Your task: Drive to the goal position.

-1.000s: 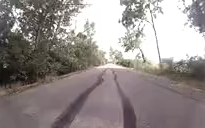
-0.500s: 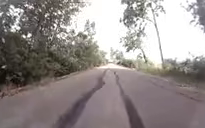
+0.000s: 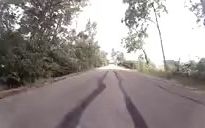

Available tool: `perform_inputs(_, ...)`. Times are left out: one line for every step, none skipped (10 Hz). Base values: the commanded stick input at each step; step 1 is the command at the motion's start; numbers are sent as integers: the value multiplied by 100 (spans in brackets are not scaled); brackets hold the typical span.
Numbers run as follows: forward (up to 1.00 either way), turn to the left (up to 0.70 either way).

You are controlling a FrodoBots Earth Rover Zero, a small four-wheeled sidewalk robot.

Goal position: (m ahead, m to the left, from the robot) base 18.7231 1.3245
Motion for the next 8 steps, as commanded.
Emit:
perform_inputs(70,-35)
perform_inputs(70,-35)
perform_inputs(70,-35)
perform_inputs(70,-19)
perform_inputs(70,-1)
perform_inputs(70,0)
perform_inputs(70,0)
perform_inputs(70,0)
